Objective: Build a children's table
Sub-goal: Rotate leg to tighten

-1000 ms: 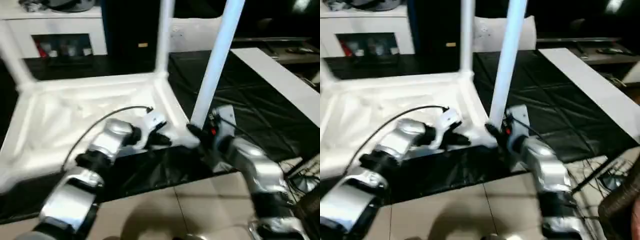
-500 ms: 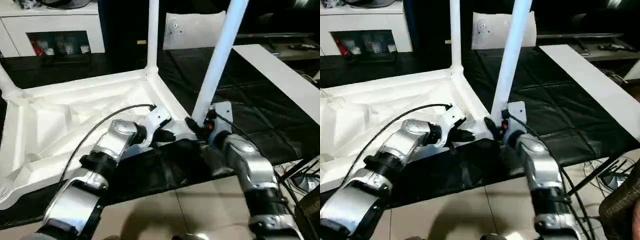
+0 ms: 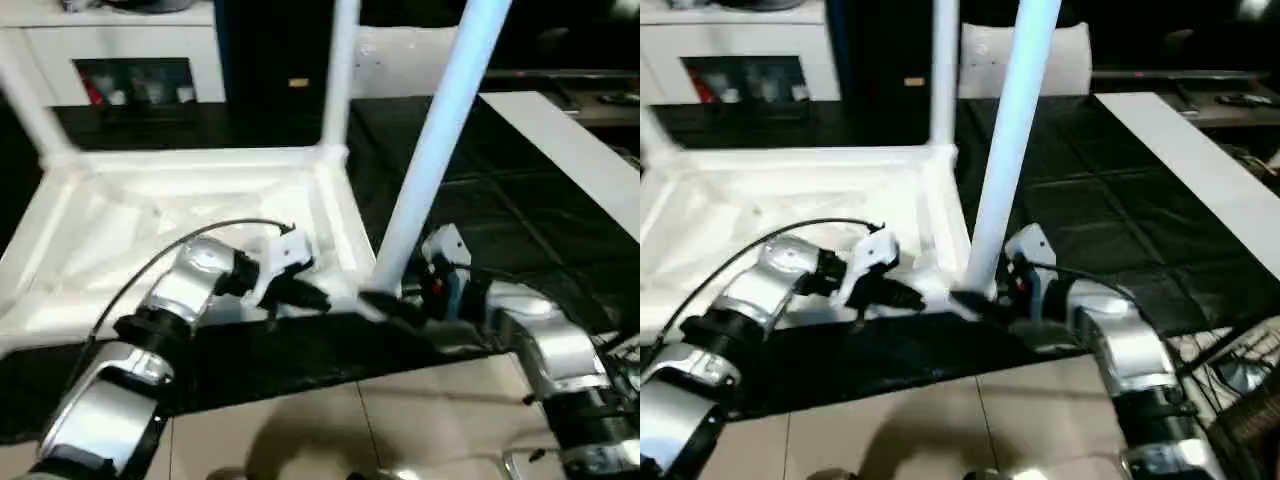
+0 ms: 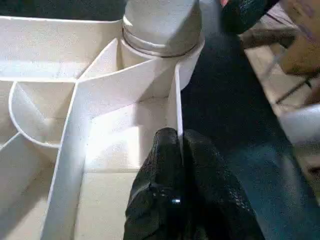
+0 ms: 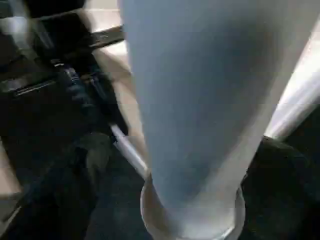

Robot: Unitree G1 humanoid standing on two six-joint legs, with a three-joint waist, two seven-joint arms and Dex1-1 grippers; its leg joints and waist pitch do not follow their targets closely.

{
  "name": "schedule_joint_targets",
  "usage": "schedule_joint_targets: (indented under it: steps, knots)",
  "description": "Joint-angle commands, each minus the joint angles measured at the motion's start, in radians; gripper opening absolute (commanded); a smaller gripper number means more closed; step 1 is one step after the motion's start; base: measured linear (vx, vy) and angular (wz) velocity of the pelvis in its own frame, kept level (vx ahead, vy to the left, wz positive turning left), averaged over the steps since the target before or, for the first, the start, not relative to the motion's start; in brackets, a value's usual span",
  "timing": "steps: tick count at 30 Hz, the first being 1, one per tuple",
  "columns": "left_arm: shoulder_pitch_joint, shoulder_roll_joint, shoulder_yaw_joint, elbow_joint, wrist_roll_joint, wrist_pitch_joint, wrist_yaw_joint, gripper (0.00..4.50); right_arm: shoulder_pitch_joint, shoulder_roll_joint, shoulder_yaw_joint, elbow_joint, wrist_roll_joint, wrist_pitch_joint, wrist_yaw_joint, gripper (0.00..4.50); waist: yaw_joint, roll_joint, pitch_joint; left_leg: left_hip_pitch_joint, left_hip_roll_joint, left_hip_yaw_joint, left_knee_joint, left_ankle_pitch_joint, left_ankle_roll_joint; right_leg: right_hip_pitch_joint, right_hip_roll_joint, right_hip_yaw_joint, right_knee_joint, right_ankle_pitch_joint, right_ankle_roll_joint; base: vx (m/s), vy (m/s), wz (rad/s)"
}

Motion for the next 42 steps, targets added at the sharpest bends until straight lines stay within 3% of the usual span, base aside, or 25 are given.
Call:
schedule_joint_targets:
  steps: [1, 4, 9, 15, 23, 29, 32, 35, 38, 39, 42]
  knots:
    - [-0.018, -0.003, -0.043, -0.018, -0.012, -0.037, -0.100, 0.00, 0.006, -0.036, 0.013, -0.027, 0.024, -0.001, 0.083, 4.41, -0.001, 0.004, -0.066, 0.008, 0.029, 0.004, -0.056, -0.176, 0.063, 0.059, -0.073, 0.049, -0.066, -0.194, -0.218, 0.000, 0.000, 0.00]
    - [-0.033, 0.026, -0.084, -0.011, -0.001, -0.075, -0.201, 0.00, -0.001, -0.081, 0.036, -0.015, 0.040, -0.004, 0.186, 4.06, 0.013, 0.004, -0.067, 0.007, 0.029, 0.005, -0.055, -0.170, 0.063, 0.059, -0.073, 0.047, -0.062, -0.187, -0.219, 0.000, 0.000, 0.00]
    - [-0.042, 0.044, -0.119, -0.013, -0.008, -0.086, -0.239, 0.00, -0.006, -0.099, 0.056, -0.011, 0.044, -0.001, 0.233, 3.70, 0.027, 0.005, -0.065, 0.010, 0.031, 0.004, -0.056, -0.194, 0.044, 0.054, -0.076, 0.046, -0.068, -0.258, -0.201, 0.000, 0.000, 0.00]
    - [-0.061, 0.061, -0.155, 0.004, -0.018, -0.112, -0.244, 0.00, -0.018, -0.121, 0.082, -0.016, 0.065, 0.019, 0.303, 3.13, 0.028, -0.001, -0.067, 0.006, 0.028, 0.003, -0.054, -0.193, 0.040, 0.057, -0.075, 0.045, -0.067, -0.268, -0.190, 0.000, 0.000, 0.00]
    - [-0.076, 0.076, -0.193, 0.025, -0.044, -0.131, -0.244, 0.00, -0.032, -0.129, 0.105, -0.018, 0.078, 0.040, 0.357, 2.40, 0.032, 0.000, -0.068, 0.006, 0.029, 0.003, -0.053, -0.179, 0.041, 0.055, -0.074, 0.044, -0.064, -0.260, -0.191, 0.000, 0.000, 0.00]
    - [-0.075, 0.078, -0.195, 0.031, -0.059, -0.123, -0.244, 0.00, -0.025, -0.124, 0.106, -0.031, 0.095, 0.064, 0.357, 2.12, 0.031, -0.001, -0.067, 0.007, 0.027, 0.004, -0.052, -0.193, 0.033, 0.055, -0.075, 0.044, -0.068, -0.291, -0.180, 0.000, 0.000, 0.00]
    - [-0.066, 0.054, -0.143, 0.030, -0.050, -0.077, -0.224, 0.00, 0.000, -0.088, 0.077, -0.061, 0.125, 0.107, 0.292, 2.09, 0.031, 0.001, -0.067, 0.005, 0.027, 0.003, -0.053, -0.180, 0.032, 0.056, -0.075, 0.045, -0.068, -0.287, -0.175, 0.000, 0.000, 0.00]
    - [-0.064, 0.042, -0.131, 0.025, -0.051, -0.038, -0.173, 0.00, 0.014, -0.058, 0.058, -0.073, 0.128, 0.125, 0.228, 2.08, 0.025, 0.000, -0.063, 0.005, 0.026, 0.001, -0.054, -0.207, 0.020, 0.052, -0.075, 0.044, -0.072, -0.346, -0.158, 0.000, 0.000, 0.00]
    - [-0.055, 0.007, -0.100, 0.010, -0.070, 0.039, -0.053, 0.00, 0.035, 0.015, 0.034, -0.072, 0.079, 0.101, 0.058, 2.07, 0.018, 0.001, -0.060, 0.010, 0.024, -0.003, -0.057, -0.243, -0.001, 0.046, -0.077, 0.043, -0.080, -0.417, -0.139, 0.000, 0.000, 0.00]
    - [-0.051, -0.018, -0.086, 0.002, -0.070, 0.076, 0.014, 0.00, 0.035, 0.067, 0.021, -0.055, 0.039, 0.098, -0.063, 2.07, 0.012, -0.002, -0.061, 0.008, 0.021, -0.006, -0.057, -0.252, -0.005, 0.048, -0.078, 0.041, -0.084, -0.450, -0.126, 0.000, 0.000, 0.00]
    - [-0.045, -0.062, -0.065, -0.008, -0.069, 0.129, 0.119, 0.00, 0.026, 0.150, -0.001, -0.025, 0.000, 0.115, -0.232, 2.03, -0.015, 0.000, -0.058, 0.001, 0.016, -0.012, -0.060, -0.279, -0.026, 0.047, -0.077, 0.035, -0.090, -0.529, -0.093, 0.000, 0.000, 0.00]
